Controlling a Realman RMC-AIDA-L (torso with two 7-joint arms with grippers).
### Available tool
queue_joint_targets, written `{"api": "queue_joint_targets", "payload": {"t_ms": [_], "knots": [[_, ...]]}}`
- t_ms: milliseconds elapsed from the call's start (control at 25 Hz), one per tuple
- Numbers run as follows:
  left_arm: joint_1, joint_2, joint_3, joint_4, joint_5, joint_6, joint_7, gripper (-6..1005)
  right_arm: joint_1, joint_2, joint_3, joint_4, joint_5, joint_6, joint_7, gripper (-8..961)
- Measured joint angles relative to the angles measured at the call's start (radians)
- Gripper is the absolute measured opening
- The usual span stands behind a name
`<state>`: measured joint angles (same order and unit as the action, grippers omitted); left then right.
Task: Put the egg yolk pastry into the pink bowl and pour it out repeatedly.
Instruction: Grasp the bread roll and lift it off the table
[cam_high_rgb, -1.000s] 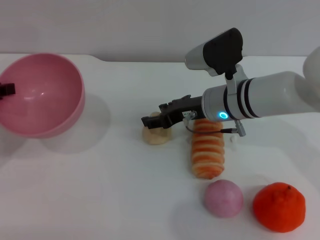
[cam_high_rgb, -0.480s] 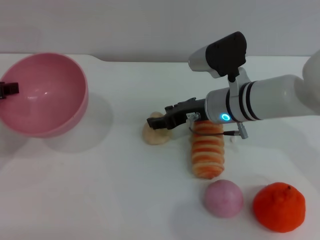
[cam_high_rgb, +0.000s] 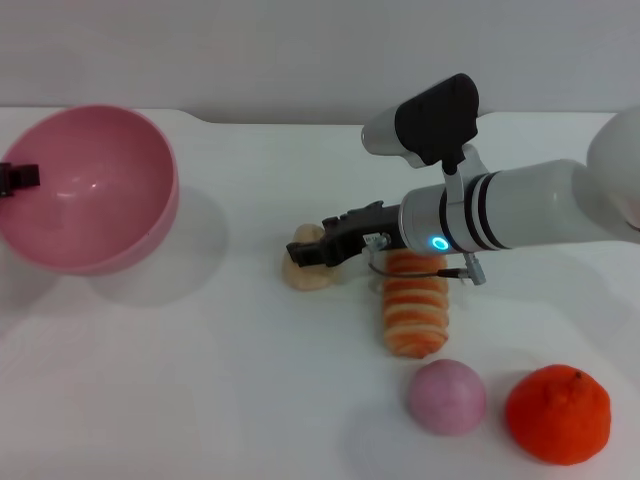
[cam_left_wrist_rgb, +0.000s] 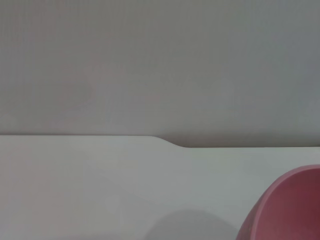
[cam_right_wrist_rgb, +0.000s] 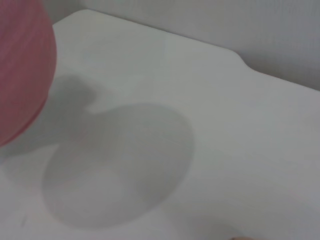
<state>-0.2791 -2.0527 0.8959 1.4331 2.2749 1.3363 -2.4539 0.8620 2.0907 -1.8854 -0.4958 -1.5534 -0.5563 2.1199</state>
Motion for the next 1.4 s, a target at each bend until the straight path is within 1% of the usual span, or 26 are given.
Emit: {"api": "queue_joint_targets", "payload": {"t_ms": [320,680,800,960,1080,1120,1280,1320,1360,1400], "knots": [[-0.005,0.002,0.005,-0.004,0.000,0.001,0.000,-1,-0.002,0.000,-0.001,0.001,0.006,0.018,0.000,684],[-0.009,0.002,0.005,-0.008,0.002,0.001,0.000,0,0.003,0.000,-0.029,-0.004,0.016,0.015,0.000,686],[-0.009,0.002,0.005,-0.009,0.002,0.000,0.002,0,-0.007,-0.002,-0.027,-0.009,0.036,0.012,0.000,610],[-0.011,0.002,0.010,-0.016,0.004,-0.003,0.003,0,-0.039,-0.011,-0.020,-0.043,0.068,0.009,-0.006,505],[-0.038,0.000,0.013,-0.049,0.045,-0.005,0.001,-1,-0.060,-0.017,-0.004,-0.073,0.066,0.005,-0.006,423],[-0.046,-0.001,0.014,-0.064,0.051,-0.005,0.003,-1,-0.066,-0.018,0.007,-0.081,0.064,-0.003,-0.010,414],[-0.076,0.000,0.017,-0.112,0.061,-0.016,0.010,-1,-0.082,-0.022,0.096,-0.093,0.061,-0.068,-0.066,377],[-0.084,0.000,0.017,-0.121,0.070,-0.020,0.010,-1,-0.090,-0.022,0.129,-0.097,0.061,-0.087,-0.087,368],[-0.095,0.000,0.018,-0.134,0.087,-0.026,0.010,-1,-0.110,-0.023,0.188,-0.121,0.059,-0.124,-0.130,359],[-0.102,0.000,0.020,-0.143,0.098,-0.030,0.010,-1,-0.110,-0.023,0.188,-0.121,0.059,-0.124,-0.130,349]]}}
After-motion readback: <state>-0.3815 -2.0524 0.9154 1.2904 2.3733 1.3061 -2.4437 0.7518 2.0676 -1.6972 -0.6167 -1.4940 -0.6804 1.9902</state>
